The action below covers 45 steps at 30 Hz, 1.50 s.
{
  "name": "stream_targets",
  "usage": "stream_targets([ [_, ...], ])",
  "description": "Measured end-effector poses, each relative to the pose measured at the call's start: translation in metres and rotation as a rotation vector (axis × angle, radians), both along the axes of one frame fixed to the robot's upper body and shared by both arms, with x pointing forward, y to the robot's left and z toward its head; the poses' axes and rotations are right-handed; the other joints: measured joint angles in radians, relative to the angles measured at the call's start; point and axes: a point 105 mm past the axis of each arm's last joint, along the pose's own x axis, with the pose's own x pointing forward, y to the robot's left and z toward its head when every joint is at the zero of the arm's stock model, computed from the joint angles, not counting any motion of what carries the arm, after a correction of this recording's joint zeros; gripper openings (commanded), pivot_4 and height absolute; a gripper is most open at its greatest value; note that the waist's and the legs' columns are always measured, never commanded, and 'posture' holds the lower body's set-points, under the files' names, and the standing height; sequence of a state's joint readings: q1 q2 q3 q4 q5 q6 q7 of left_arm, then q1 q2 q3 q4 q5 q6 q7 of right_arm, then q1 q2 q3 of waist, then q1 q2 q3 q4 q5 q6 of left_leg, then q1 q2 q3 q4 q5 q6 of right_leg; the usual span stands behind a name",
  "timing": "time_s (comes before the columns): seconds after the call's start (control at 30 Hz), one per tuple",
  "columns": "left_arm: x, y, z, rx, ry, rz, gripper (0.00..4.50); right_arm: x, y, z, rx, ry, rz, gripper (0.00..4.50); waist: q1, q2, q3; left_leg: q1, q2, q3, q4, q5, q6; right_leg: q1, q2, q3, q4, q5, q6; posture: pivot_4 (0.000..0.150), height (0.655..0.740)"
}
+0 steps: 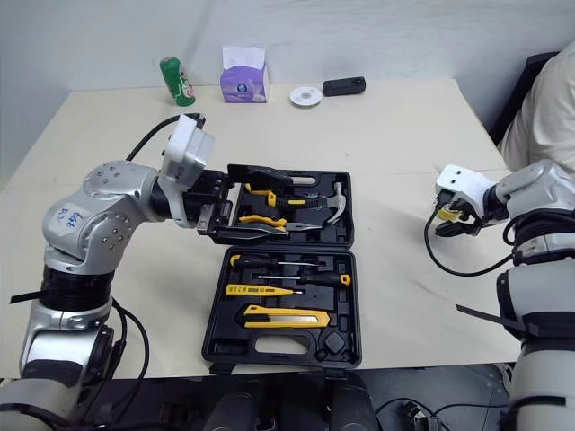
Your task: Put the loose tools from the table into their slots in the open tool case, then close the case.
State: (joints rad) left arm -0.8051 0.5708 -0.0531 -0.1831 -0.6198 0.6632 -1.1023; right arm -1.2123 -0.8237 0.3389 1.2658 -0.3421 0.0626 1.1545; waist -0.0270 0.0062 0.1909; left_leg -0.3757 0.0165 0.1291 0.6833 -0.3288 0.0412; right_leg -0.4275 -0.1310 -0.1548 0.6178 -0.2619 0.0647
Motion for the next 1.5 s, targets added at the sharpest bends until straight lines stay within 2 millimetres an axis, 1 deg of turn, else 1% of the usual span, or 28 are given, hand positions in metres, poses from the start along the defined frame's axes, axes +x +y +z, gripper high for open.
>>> stream_targets([
  [0.13, -0.001, -0.001, -0.001, 0.003, -0.001, 0.003, 4.50, 0.005, -0.003, -0.001, -0.020, -0.051, -0.029, 0.42, -0.001, 0.000, 0.000, 0.000, 0.000, 0.000, 0.000, 0.000, 0.000, 0.000, 0.000, 0.000, 0.000, 0.000, 0.000, 0.150, 0.7278],
  [0.17, -0.001, -0.001, -0.002, 0.004, 0.001, 0.004, 4.50, 0.005, -0.004, -0.001, -0.022, -0.054, -0.033, 0.05, -0.001, 0.000, 0.000, 0.000, 0.000, 0.000, 0.000, 0.000, 0.000, 0.000, 0.000, 0.000, 0.000, 0.000, 0.000, 0.150, 0.7278],
  [0.4, -0.004, -0.001, -0.005, 0.009, -0.003, -0.001, 4.50, 0.005, -0.005, -0.001, -0.026, -0.058, -0.028, 0.05, -0.001, 0.000, 0.000, 0.000, 0.000, 0.000, 0.000, 0.000, 0.000, 0.000, 0.000, 0.000, 0.001, 0.000, 0.000, 0.150, 0.7278],
  [0.53, -0.005, -0.001, -0.006, 0.012, 0.001, -0.004, 4.50, 0.001, 0.000, 0.001, 0.001, -0.029, 0.027, 0.05, -0.001, 0.000, 0.000, 0.000, 0.000, 0.000, 0.000, 0.000, 0.000, 0.000, 0.000, 0.000, 0.001, 0.000, 0.000, 0.150, 0.7278],
  [0.57, -0.005, -0.001, -0.008, 0.015, 0.005, -0.004, 4.50, -0.001, 0.003, 0.004, 0.010, -0.018, 0.053, 0.05, -0.001, 0.001, 0.000, 0.000, 0.000, 0.000, 0.000, 0.000, 0.000, 0.000, 0.000, 0.000, 0.001, 0.000, 0.000, 0.150, 0.7278],
  [0.67, -0.008, 0.002, -0.018, 0.039, 0.030, -0.008, 4.50, -0.008, 0.008, 0.022, 0.034, -0.004, 0.145, 0.05, 0.000, 0.003, 0.002, 0.000, 0.000, 0.000, 0.000, 0.000, 0.000, 0.000, 0.000, 0.000, 0.001, 0.000, 0.000, 0.150, 0.7278],
  [0.7, -0.010, 0.000, -0.022, 0.052, 0.040, -0.022, 4.50, -0.016, 0.010, 0.033, 0.042, -0.003, 0.204, 0.05, 0.001, 0.003, 0.002, 0.000, 0.000, -0.001, 0.000, 0.000, 0.000, 0.000, 0.001, 0.000, 0.001, 0.000, 0.000, 0.150, 0.7278],
  [0.73, -0.012, 0.000, -0.024, 0.058, 0.041, -0.026, 4.50, -0.020, 0.011, 0.034, 0.044, 0.008, 0.230, 0.05, 0.002, 0.003, 0.002, 0.000, 0.001, -0.001, 0.000, 0.000, 0.000, 0.000, 0.001, 0.000, 0.001, 0.000, 0.000, 0.150, 0.7278],
  [0.8, -0.015, -0.001, -0.025, 0.067, 0.035, -0.037, 4.50, -0.035, 0.016, 0.029, 0.042, 0.059, 0.298, 0.05, 0.009, 0.003, 0.001, 0.000, 0.000, -0.002, 0.001, 0.000, 0.000, 0.001, 0.000, -0.001, 0.001, 0.000, 0.000, 0.150, 0.7278],
  [0.83, -0.017, -0.002, -0.026, 0.070, 0.032, -0.045, 4.50, -0.049, 0.016, 0.021, 0.035, 0.090, 0.326, 0.05, 0.018, 0.003, 0.001, 0.000, 0.000, -0.003, 0.001, 0.000, 0.000, 0.001, 0.000, -0.001, 0.001, 0.000, 0.000, 0.150, 0.7278],
  [0.87, -0.018, -0.001, -0.028, 0.075, 0.036, -0.046, 4.50, -0.065, 0.018, 0.008, 0.027, 0.131, 0.351, 0.05, 0.027, 0.003, 0.002, 0.000, 0.000, -0.004, 0.001, 0.000, -0.001, 0.001, 0.000, -0.001, 0.000, 0.000, 0.000, 0.150, 0.7278],
  [0.9, -0.018, 0.000, -0.029, 0.077, 0.041, -0.044, 4.50, -0.072, 0.021, 0.002, 0.029, 0.154, 0.366, 0.05, 0.029, 0.003, 0.002, 0.000, 0.000, -0.004, 0.001, 0.000, -0.001, 0.001, 0.000, -0.002, 0.001, 0.000, 0.000, 0.150, 0.7278],
  [0.93, -0.020, -0.002, -0.030, 0.080, 0.047, -0.056, 4.50, -0.092, 0.025, -0.008, 0.028, 0.197, 0.393, 0.05, 0.038, 0.004, 0.002, -0.002, -0.001, -0.005, 0.002, 0.000, 0.000, 0.000, 0.000, -0.002, 0.001, 0.000, 0.000, 0.150, 0.7278],
  [0.97, -0.020, -0.001, -0.030, 0.083, 0.049, -0.055, 4.50, -0.098, 0.031, -0.012, 0.035, 0.217, 0.415, 0.05, 0.040, 0.004, 0.002, -0.001, -0.001, -0.004, 0.002, 0.000, 0.000, 0.001, 0.000, -0.002, 0.001, 0.000, 0.000, 0.150, 0.7278],
  [1.0, -0.022, -0.002, -0.030, 0.085, 0.048, -0.066, 4.50, -0.111, 0.036, -0.015, 0.041, 0.239, 0.437, 0.05, 0.042, 0.004, 0.002, -0.001, -0.002, -0.004, 0.003, 0.000, 0.000, 0.001, 0.000, -0.002, 0.001, 0.000, 0.000, 0.150, 0.7278],
  [1.07, -0.025, -0.004, -0.031, 0.095, 0.049, -0.091, 4.50, -0.129, 0.040, -0.015, 0.025, 0.270, 0.468, 0.05, 0.043, 0.004, 0.002, 0.000, -0.001, -0.004, 0.003, 0.000, 0.000, 0.002, 0.000, -0.001, 0.000, 0.000, 0.000, 0.150, 0.7278],
  [1.13, -0.027, -0.005, -0.033, 0.102, 0.055, -0.105, 4.50, -0.137, 0.042, -0.016, 0.002, 0.274, 0.492, 0.05, 0.041, 0.002, 0.002, 0.002, -0.001, -0.003, 0.003, 0.000, 0.000, 0.003, 0.000, -0.001, -0.002, 0.000, 0.000, 0.150, 0.7278],
  [1.2, -0.028, -0.006, -0.035, 0.105, 0.060, -0.111, 4.50, -0.141, 0.040, -0.024, -0.016, 0.276, 0.506, 0.05, 0.041, 0.001, 0.002, 0.003, 0.000, -0.003, 0.003, 0.000, -0.001, 0.004, 0.000, -0.001, -0.004, 0.000, 0.000, 0.150, 0.7278],
  [1.27, -0.028, -0.007, -0.035, 0.101, 0.058, -0.113, 4.50, -0.142, 0.038, -0.030, -0.023, 0.279, 0.500, 0.05, 0.042, 0.001, 0.003, 0.003, 0.000, -0.003, 0.003, 0.000, -0.001, 0.004, 0.000, -0.001, -0.005, 0.000, 0.000, 0.150, 0.7278],
  [1.47, -0.028, -0.007, -0.035, 0.099, 0.053, -0.115, 4.50, -0.148, 0.038, -0.037, -0.030, 0.296, 0.525, 0.05, 0.048, 0.001, 0.003, 0.002, 0.000, -0.003, 0.003, 0.000, 0.000, 0.004, 0.000, -0.001, -0.005, 0.000, 0.000, 0.150, 0.7278],
  [1.5, -0.028, -0.007, -0.034, 0.098, 0.050, -0.115, 4.50, -0.147, 0.037, -0.036, -0.038, 0.290, 0.528, 0.46, 0.048, 0.001, 0.003, 0.003, 0.000, -0.003, 0.003, 0.000, 0.000, 0.004, 0.000, -0.001, -0.005, 0.000, 0.000, 0.150, 0.7278],
])
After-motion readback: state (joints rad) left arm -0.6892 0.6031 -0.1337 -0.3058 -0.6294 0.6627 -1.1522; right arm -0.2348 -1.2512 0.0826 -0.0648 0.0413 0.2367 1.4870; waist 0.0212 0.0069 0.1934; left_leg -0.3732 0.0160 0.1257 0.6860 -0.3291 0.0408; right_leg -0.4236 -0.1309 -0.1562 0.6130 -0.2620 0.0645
